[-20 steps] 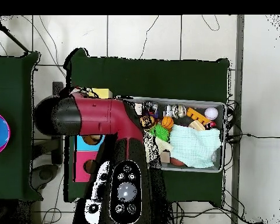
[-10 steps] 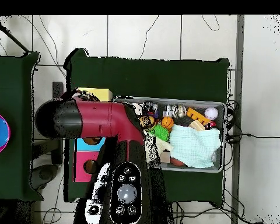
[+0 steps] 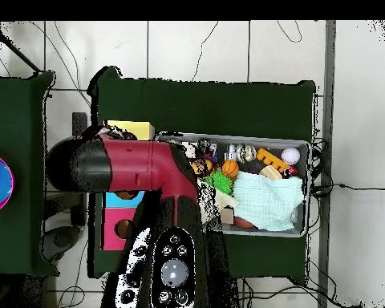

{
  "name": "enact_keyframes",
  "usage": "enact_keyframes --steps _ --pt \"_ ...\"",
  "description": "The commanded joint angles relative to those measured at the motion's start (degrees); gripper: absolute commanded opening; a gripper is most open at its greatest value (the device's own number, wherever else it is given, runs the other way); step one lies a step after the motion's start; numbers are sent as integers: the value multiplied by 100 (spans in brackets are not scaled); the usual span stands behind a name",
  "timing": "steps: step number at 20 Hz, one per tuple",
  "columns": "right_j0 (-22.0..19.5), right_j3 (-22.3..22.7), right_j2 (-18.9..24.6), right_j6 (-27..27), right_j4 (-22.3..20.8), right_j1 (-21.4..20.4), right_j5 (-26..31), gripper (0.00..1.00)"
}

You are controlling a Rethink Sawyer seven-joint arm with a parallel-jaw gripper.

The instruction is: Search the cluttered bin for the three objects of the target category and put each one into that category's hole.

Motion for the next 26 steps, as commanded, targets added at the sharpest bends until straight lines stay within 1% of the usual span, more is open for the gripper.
enact_keyframes --steps 1,5,7,17,25,26 --pt "-165 620 477 -182 -99 4 820 0" --pt "-123 501 442 -116 -98 23 1012 0" --pt "-99 520 442 -86 -83 0 1026 0" --pt "-157 490 440 -178 -227 146 693 0" --pt "-155 225 449 -136 -230 333 706 0" --pt "-137 243 449 -131 -230 321 705 0"
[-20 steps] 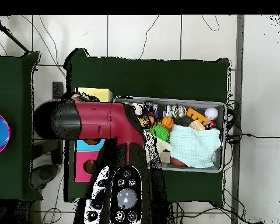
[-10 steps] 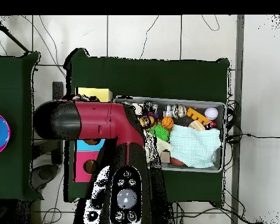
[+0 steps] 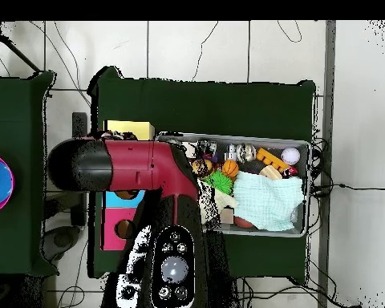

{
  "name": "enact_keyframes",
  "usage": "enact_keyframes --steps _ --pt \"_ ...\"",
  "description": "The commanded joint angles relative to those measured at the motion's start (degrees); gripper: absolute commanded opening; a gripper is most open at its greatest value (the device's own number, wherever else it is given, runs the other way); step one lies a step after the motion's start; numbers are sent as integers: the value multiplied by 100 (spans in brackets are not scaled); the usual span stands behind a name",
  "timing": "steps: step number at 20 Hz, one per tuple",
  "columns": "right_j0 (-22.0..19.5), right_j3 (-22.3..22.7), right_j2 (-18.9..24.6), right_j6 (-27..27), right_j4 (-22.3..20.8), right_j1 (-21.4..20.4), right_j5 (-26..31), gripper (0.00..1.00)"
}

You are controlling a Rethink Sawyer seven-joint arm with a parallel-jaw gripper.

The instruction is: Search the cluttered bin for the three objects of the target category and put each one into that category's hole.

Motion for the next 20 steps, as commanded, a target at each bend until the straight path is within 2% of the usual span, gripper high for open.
enact_keyframes --steps 1,13,20 --pt "-144 229 453 -144 -205 250 424 0" --pt "-82 198 389 -41 -210 262 414 0" --pt "-137 170 394 -157 -262 278 414 0"
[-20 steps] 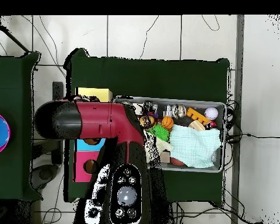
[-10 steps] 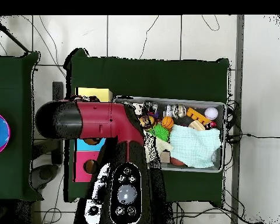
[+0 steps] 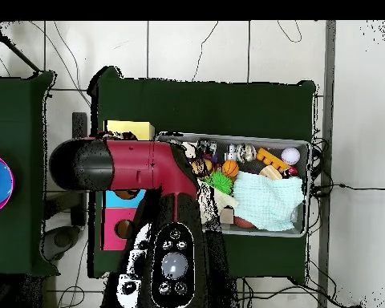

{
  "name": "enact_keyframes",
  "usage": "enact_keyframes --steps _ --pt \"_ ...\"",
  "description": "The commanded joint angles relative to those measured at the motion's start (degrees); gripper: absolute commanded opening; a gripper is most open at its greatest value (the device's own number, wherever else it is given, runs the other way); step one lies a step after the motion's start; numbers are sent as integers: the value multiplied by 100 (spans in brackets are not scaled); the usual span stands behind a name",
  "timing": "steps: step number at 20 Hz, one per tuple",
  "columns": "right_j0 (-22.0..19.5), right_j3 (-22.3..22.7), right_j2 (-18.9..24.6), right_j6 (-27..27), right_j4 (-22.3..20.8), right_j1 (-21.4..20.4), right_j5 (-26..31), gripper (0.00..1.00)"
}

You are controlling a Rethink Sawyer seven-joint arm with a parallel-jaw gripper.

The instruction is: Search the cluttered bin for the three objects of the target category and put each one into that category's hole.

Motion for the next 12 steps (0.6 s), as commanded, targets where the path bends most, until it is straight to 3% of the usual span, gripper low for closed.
enact_keyframes --steps 1,12 --pt "-148 177 388 -182 -281 206 388 0" --pt "-178 48 370 -273 -366 306 337 0"
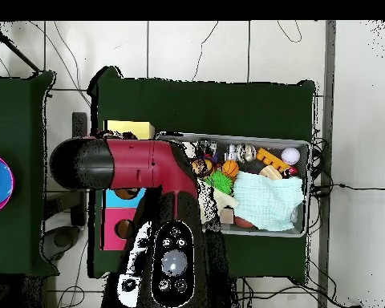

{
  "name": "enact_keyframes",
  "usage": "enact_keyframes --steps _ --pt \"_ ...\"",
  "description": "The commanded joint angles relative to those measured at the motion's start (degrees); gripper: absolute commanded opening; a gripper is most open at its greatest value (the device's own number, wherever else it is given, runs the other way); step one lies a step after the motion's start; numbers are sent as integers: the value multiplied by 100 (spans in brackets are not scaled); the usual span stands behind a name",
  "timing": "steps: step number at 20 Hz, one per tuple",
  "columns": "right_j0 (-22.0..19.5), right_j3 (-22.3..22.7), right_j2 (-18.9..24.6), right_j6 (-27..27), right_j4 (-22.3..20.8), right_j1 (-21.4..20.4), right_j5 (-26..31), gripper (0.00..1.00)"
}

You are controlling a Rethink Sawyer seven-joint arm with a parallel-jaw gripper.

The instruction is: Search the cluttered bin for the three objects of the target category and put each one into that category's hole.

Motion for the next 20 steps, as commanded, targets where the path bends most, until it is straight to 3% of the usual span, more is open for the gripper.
enact_keyframes --steps 1,20 --pt "-168 93 365 -259 -373 276 304 0" --pt "-294 -240 404 -452 -471 557 134 0"
